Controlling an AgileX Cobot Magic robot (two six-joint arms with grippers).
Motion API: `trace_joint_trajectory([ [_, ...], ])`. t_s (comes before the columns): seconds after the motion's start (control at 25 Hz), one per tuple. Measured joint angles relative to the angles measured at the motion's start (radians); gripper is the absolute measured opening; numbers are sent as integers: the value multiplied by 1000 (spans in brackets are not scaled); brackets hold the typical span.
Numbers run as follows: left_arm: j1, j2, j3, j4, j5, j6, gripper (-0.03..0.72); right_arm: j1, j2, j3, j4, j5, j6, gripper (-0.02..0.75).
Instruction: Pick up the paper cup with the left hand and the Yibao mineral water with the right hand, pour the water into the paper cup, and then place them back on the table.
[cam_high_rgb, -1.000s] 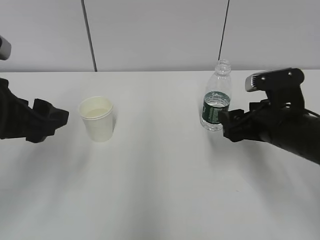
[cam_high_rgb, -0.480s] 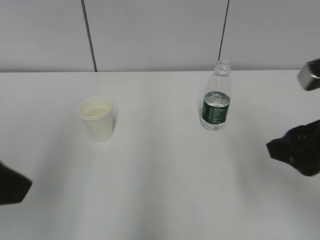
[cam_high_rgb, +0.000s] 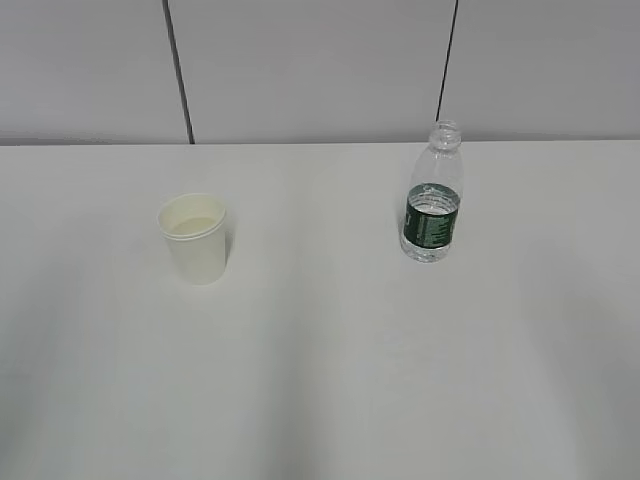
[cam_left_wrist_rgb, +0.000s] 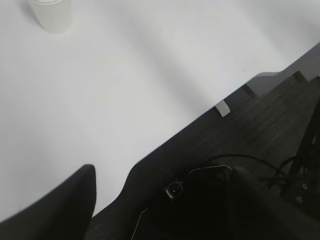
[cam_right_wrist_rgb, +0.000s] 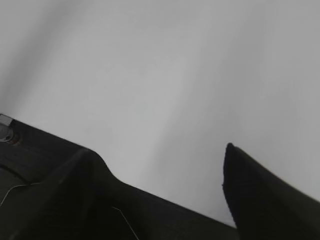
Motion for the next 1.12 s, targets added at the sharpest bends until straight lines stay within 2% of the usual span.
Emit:
trace_joint_trajectory([
  [0.2, -1, -156, 86, 6, -4, 0, 489, 0, -126, 9, -40, 51, 51, 592],
  [0.48, -1, -225, 213, 42, -37, 0, 485, 0, -167, 130, -46, 26, 64, 591],
  [0.72, -2, -226, 253, 63, -110, 0, 486, 0, -167, 139, -42, -3, 68, 591],
  [1.12, -2, -226, 258, 63, -116, 0, 486, 0, -167, 139, -42, -3, 68, 588],
])
